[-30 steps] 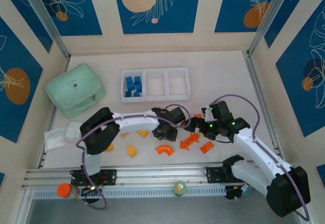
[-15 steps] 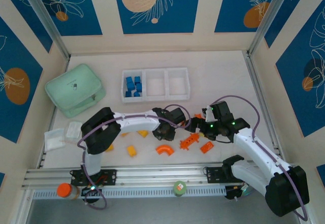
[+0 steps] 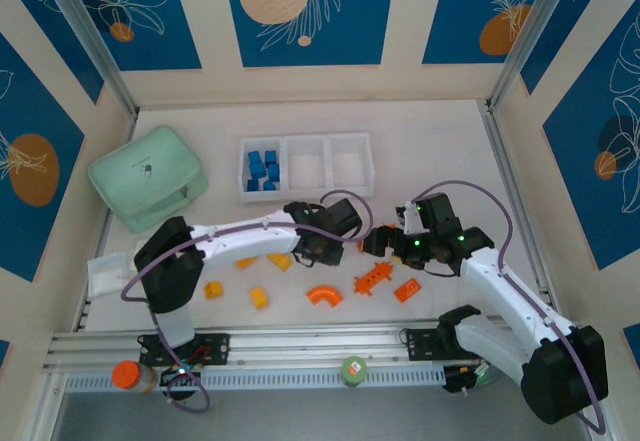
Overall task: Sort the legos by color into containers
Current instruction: Pick up the lego from the middle-left of the table, then place the lego in the container.
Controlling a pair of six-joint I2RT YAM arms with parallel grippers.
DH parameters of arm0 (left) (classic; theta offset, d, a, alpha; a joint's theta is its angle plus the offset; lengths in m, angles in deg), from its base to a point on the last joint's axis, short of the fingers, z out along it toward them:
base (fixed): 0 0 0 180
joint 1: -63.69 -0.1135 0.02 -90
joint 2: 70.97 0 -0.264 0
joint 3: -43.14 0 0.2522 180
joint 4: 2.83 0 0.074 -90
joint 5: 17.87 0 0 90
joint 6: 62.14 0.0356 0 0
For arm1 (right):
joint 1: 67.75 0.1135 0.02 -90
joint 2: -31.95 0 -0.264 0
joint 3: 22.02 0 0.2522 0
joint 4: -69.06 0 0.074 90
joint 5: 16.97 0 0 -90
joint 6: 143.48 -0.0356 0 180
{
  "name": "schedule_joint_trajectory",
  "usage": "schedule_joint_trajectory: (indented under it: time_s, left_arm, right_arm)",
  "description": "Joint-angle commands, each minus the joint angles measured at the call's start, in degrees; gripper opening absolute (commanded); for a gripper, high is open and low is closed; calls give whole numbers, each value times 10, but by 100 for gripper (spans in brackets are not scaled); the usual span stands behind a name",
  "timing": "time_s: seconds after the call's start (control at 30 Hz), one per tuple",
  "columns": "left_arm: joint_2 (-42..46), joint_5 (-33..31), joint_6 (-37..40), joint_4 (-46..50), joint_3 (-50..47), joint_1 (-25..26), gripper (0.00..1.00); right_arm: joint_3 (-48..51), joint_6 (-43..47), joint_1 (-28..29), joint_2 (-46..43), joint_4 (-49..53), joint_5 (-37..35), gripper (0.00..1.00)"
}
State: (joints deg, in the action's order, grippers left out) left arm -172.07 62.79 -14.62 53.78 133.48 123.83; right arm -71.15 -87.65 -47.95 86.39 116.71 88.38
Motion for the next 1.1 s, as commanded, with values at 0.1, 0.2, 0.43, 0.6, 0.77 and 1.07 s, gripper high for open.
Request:
schedule_joint_trajectory:
  time_s: [0.1,0.2,0.43,0.6,0.77,1.07]
  left_arm:
    - [25,-52,69,34,55,-74,31]
    - [11,-38,86,29,89,-120,31]
    - [-75,-33,131,22,196,-201,31]
    - [-168,-33,145,32,292,-234,31]
    - [-256,-29,157,51,386,-249,32]
    - [-292,-47,171,85,452,-254,46]
  right_arm:
    - [-48,17,-2,37,-27,16,99]
    - [-60,11,-2,60,-51,21,99]
    - [-90,16,-2,112,-71,15,99]
    - [-102,22,-4,139,-76,7,99]
    - [-110,18,-5,159,-88,11,99]
    - [-125,21,-4,169,-82,17,99]
